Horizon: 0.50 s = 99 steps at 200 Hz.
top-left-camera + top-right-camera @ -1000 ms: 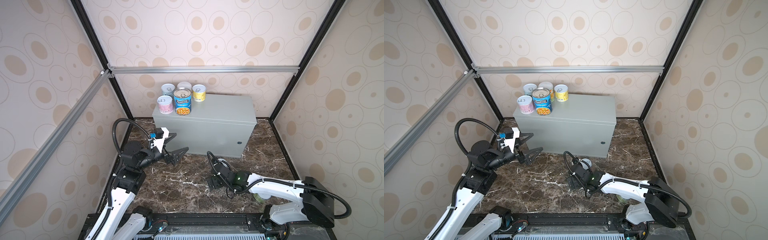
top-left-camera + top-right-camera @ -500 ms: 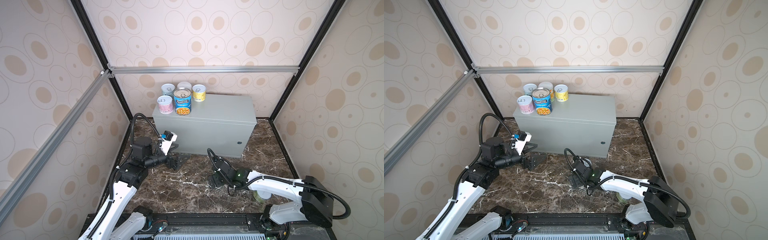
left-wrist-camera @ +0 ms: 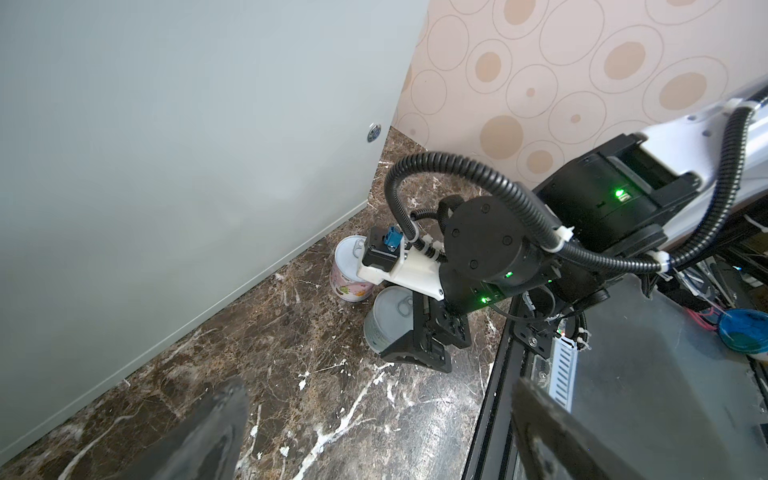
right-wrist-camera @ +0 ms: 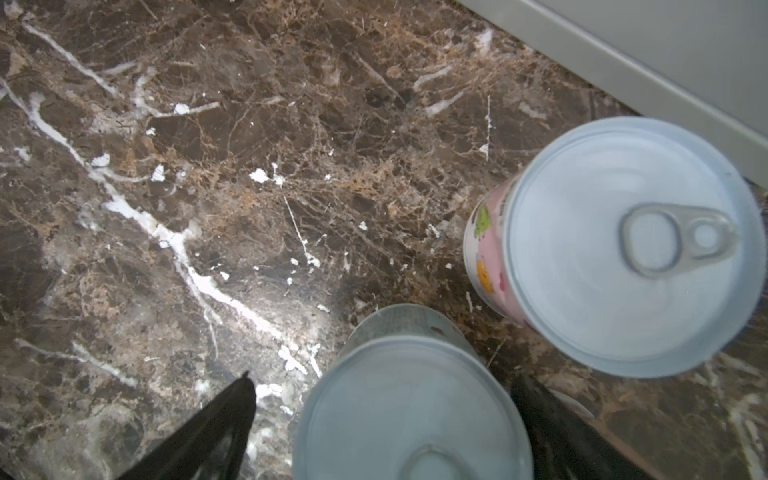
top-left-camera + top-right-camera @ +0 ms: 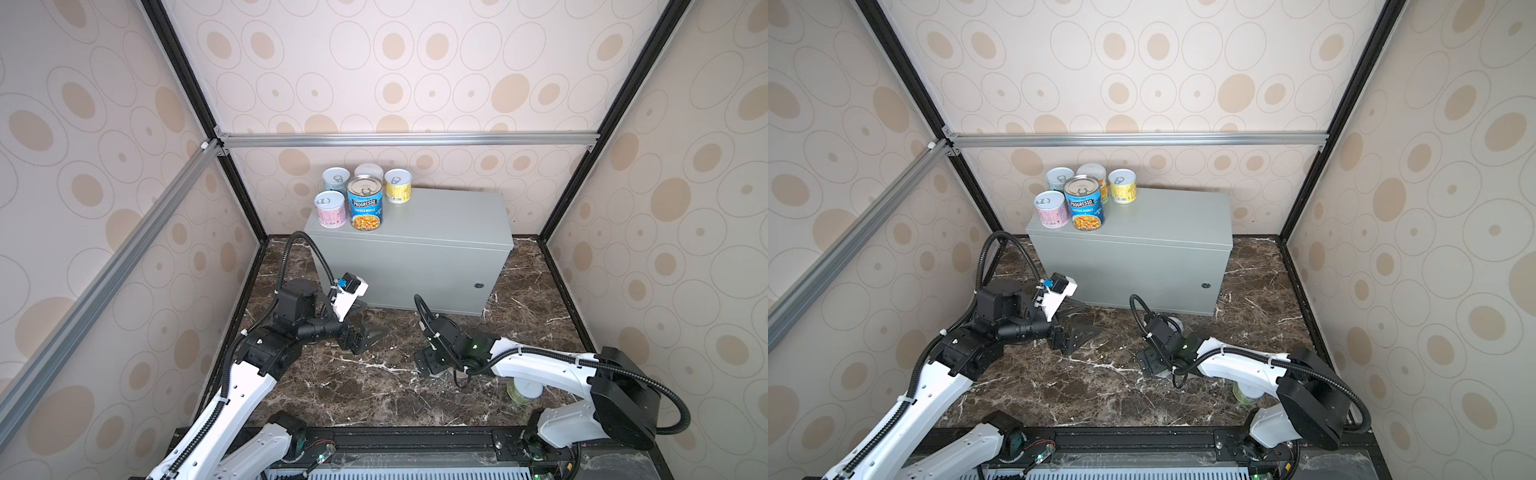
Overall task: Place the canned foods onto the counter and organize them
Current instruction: 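Close the right gripper around the white-lidded can nearest the robot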
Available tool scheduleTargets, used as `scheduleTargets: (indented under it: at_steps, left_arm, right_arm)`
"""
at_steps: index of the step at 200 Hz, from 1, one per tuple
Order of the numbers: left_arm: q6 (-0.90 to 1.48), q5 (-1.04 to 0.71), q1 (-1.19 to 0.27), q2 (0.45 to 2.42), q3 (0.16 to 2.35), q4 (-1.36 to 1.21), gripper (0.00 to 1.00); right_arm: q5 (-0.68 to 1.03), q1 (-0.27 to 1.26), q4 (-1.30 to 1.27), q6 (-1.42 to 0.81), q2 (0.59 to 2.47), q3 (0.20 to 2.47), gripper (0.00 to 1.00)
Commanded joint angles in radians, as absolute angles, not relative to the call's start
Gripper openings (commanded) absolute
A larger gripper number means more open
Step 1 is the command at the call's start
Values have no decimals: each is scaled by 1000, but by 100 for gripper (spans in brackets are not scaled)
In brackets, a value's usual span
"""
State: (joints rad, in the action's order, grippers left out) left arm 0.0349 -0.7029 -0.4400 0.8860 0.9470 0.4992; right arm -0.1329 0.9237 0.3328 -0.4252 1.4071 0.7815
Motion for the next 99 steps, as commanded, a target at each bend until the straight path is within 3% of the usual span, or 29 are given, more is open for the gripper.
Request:
scheduleTargets:
  at_steps: [1,99]
  left_arm:
    - [-2,-692,-455,886,963,505,98]
    - [-8,-705,-466,861,936,465,98]
  right_arm:
    - [-79,939,362,-432,1394,766,97]
    - [-138,1015,328,-437,1395,733,95]
